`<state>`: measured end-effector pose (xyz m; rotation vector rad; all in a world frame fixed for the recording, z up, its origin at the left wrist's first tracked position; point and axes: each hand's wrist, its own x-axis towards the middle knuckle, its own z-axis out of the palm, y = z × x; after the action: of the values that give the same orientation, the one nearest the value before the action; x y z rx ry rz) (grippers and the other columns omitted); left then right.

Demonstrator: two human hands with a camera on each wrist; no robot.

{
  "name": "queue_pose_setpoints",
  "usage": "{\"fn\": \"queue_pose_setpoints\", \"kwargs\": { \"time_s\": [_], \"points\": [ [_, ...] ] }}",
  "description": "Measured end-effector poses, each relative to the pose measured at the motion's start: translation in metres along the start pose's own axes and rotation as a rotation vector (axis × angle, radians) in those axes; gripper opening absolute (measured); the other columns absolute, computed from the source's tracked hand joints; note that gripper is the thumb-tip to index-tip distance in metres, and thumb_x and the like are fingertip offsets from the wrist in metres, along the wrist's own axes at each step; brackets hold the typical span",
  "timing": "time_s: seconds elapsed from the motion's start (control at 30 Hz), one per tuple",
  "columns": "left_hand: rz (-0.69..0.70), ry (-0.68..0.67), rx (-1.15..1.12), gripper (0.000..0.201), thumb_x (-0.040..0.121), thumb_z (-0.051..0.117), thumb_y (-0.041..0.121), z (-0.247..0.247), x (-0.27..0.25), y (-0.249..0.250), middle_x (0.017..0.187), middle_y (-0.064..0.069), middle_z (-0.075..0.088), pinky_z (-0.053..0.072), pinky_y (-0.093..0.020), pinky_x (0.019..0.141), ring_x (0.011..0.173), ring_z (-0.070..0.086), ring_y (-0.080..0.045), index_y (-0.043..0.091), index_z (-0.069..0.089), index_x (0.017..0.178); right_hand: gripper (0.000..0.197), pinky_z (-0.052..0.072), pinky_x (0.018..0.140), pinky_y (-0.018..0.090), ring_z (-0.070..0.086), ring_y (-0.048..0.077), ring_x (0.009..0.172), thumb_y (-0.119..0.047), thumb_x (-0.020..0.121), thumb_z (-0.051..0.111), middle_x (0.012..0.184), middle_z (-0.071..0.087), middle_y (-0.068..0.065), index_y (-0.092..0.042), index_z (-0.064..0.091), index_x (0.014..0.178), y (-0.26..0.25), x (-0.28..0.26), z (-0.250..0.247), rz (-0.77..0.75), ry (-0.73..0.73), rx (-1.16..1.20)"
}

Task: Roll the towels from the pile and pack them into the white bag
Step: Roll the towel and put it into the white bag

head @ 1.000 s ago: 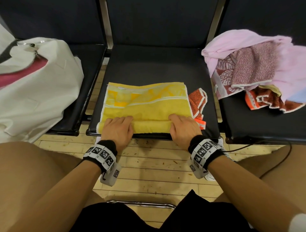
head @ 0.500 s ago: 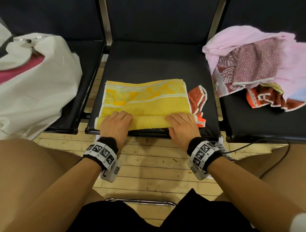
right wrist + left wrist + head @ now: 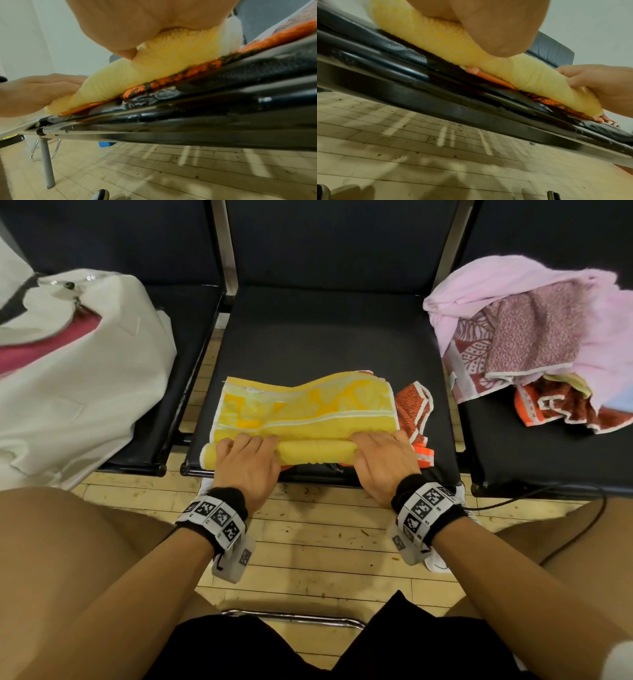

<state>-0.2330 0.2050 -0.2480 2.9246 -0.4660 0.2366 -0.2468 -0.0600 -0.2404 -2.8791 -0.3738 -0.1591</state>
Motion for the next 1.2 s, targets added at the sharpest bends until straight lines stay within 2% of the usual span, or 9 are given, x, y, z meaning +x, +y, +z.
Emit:
{"fn": "queue_pose_setpoints", "kwargs": {
  "time_s": [0.13, 0.2, 0.33, 0.47, 0.57, 0.7, 0.83, 1.0, 1.2],
  "points": [
    [-0.008, -0.073, -0.019, 0.048, 0.092, 0.025, 0.034, -0.003, 0.006, -0.003, 0.096, 0.000, 0.068, 0.026, -0.042, 0.085, 0.090, 0.054, -0.027, 0.019, 0.059, 0.122, 0.040, 0.043, 0.088, 0.040, 0.059, 0.022, 0.082, -0.027, 0.090, 0.049, 0.108, 0.065, 0.002, -0.016, 0.051, 0.129, -0.001, 0.002, -0.001, 0.073, 0.040, 0.130],
    [-0.004, -0.092, -0.023, 0.048, 0.090, 0.027, 0.032, -0.004, 0.007, -0.003, 0.101, 0.000, 0.066, 0.028, -0.043, 0.088, 0.092, 0.054, -0.027, 0.021, 0.057, 0.126, 0.036, 0.046, 0.086, 0.042, 0.057, 0.024, 0.090, -0.018, 0.085, 0.057, 0.113, 0.062, 0.003, -0.015, 0.056, 0.122, 0.000, 0.003, -0.001, 0.061, 0.117, 0.161],
    [-0.028, -0.025, -0.087, 0.046, 0.083, 0.057, 0.009, -0.003, 0.007, -0.005, 0.117, -0.001, 0.057, 0.026, -0.044, 0.095, 0.109, 0.048, -0.026, 0.024, 0.058, 0.126, 0.040, 0.032, 0.085, 0.036, 0.049, 0.023, 0.102, -0.001, 0.072, 0.061, 0.108, 0.064, 0.002, -0.015, 0.069, 0.109, 0.012, 0.002, 0.007, -0.016, 0.215, 0.047],
    [-0.035, -0.004, -0.113, 0.053, 0.077, 0.060, -0.006, -0.001, 0.009, -0.006, 0.120, -0.002, 0.058, 0.025, -0.044, 0.098, 0.115, 0.048, -0.026, 0.022, 0.060, 0.122, 0.041, 0.032, 0.089, 0.034, 0.050, 0.024, 0.105, -0.009, 0.075, 0.056, 0.113, 0.065, 0.003, -0.014, 0.068, 0.114, 0.009, -0.001, 0.009, -0.006, 0.153, 0.014],
    [-0.031, -0.070, -0.098, 0.041, 0.089, 0.053, 0.008, -0.001, 0.009, -0.008, 0.125, -0.004, 0.063, 0.026, -0.045, 0.109, 0.119, 0.054, -0.028, 0.019, 0.061, 0.129, 0.035, 0.036, 0.098, 0.040, 0.054, 0.026, 0.112, -0.022, 0.086, 0.062, 0.120, 0.064, 0.003, -0.017, 0.064, 0.121, 0.007, -0.002, 0.009, 0.067, 0.111, 0.037],
    [0.009, -0.101, -0.052, 0.044, 0.096, 0.047, 0.041, -0.001, 0.005, -0.012, 0.128, -0.002, 0.062, 0.023, -0.045, 0.114, 0.121, 0.053, -0.026, 0.020, 0.055, 0.134, 0.029, 0.026, 0.099, 0.035, 0.055, 0.026, 0.111, -0.023, 0.092, 0.063, 0.118, 0.065, 0.002, -0.019, 0.063, 0.120, 0.009, 0.002, 0.009, 0.077, 0.128, 0.068],
    [-0.032, -0.037, -0.083, 0.033, 0.099, 0.050, 0.026, -0.006, 0.008, -0.009, 0.121, 0.000, 0.061, 0.024, -0.045, 0.109, 0.116, 0.050, -0.025, 0.021, 0.055, 0.132, 0.026, 0.024, 0.094, 0.036, 0.051, 0.021, 0.103, -0.017, 0.089, 0.059, 0.106, 0.065, 0.002, -0.018, 0.065, 0.113, 0.007, 0.003, 0.001, 0.024, 0.282, 0.053],
    [-0.027, 0.113, -0.098, 0.036, 0.096, 0.046, 0.023, -0.021, 0.013, -0.006, 0.119, -0.004, 0.062, 0.027, -0.046, 0.100, 0.113, 0.052, -0.028, 0.018, 0.054, 0.131, 0.028, 0.024, 0.095, 0.039, 0.047, 0.018, 0.107, -0.009, 0.085, 0.066, 0.108, 0.065, 0.002, -0.016, 0.066, 0.112, 0.003, 0.006, -0.018, -0.034, 0.434, 0.045],
    [0.024, 0.065, -0.067, 0.039, 0.097, 0.031, 0.029, -0.017, 0.006, -0.005, 0.103, -0.001, 0.062, 0.025, -0.042, 0.090, 0.097, 0.052, -0.025, 0.019, 0.056, 0.125, 0.028, 0.025, 0.096, 0.039, 0.056, 0.023, 0.094, -0.012, 0.089, 0.053, 0.094, 0.064, -0.002, -0.016, 0.066, 0.113, 0.005, -0.002, -0.016, -0.048, 0.274, -0.027]
  ]
}}
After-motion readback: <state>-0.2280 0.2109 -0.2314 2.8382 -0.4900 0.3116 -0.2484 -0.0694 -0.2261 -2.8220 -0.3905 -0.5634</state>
